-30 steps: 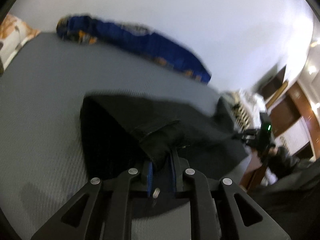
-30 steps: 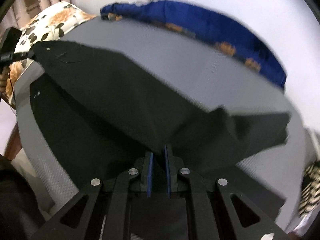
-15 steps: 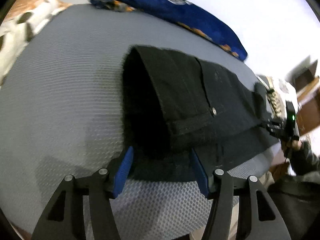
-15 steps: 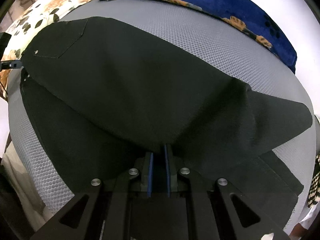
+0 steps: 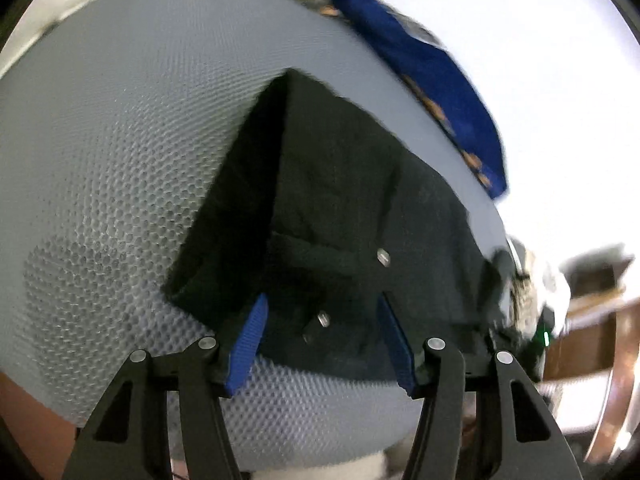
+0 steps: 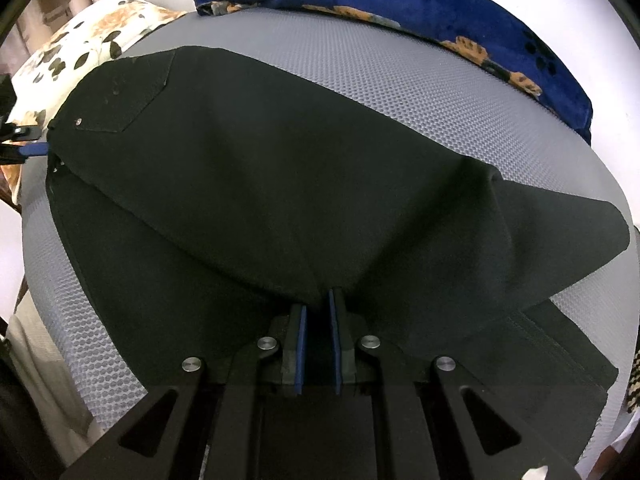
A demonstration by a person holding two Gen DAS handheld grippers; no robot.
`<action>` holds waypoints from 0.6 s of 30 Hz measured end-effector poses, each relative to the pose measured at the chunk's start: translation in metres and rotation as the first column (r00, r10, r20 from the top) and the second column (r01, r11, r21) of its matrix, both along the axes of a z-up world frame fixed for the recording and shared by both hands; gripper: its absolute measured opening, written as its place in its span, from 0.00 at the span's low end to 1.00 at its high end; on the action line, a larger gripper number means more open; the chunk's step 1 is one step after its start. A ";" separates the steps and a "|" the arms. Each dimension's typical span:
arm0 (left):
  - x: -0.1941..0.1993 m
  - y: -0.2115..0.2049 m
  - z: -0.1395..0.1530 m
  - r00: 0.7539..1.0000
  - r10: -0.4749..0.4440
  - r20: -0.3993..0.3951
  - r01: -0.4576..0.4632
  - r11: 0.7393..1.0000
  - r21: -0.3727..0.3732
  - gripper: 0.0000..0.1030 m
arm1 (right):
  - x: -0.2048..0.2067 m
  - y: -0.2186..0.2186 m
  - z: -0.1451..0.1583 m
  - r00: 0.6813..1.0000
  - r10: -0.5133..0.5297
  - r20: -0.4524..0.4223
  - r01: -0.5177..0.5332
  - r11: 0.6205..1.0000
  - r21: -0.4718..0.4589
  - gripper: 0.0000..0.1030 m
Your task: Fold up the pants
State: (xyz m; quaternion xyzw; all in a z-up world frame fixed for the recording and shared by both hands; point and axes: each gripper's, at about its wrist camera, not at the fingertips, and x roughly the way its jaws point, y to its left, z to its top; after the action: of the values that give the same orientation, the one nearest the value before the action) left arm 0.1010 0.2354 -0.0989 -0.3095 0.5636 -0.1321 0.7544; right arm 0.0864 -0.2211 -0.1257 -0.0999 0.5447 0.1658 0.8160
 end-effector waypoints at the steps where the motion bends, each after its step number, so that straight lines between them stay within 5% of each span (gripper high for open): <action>1: 0.003 0.003 -0.004 1.000 0.023 -0.014 -0.023 1.000 -0.005 0.55 | 0.000 0.000 0.000 1.000 -0.001 0.003 0.001 1.000 -0.001 0.09; 6: 0.012 0.006 0.001 0.999 0.041 0.021 -0.041 0.999 0.024 0.22 | -0.012 0.000 0.013 0.999 -0.015 0.032 0.015 1.000 -0.005 0.07; 12: 0.015 0.009 0.019 0.994 -0.069 0.080 0.061 0.993 0.104 0.20 | -0.047 0.011 0.042 0.999 0.018 0.031 -0.017 1.000 -0.004 0.07; 18: 0.012 0.012 0.012 0.990 -0.124 0.066 0.113 0.981 0.156 0.20 | -0.076 0.027 0.024 0.998 0.057 -0.035 -0.059 0.998 -0.036 0.07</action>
State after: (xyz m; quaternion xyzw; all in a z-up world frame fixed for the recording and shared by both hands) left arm 0.1132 0.2474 -0.0871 -0.2119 0.5608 -0.1451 0.7871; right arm 0.0103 -0.1939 -0.1014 -0.1278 0.5584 0.1810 0.7994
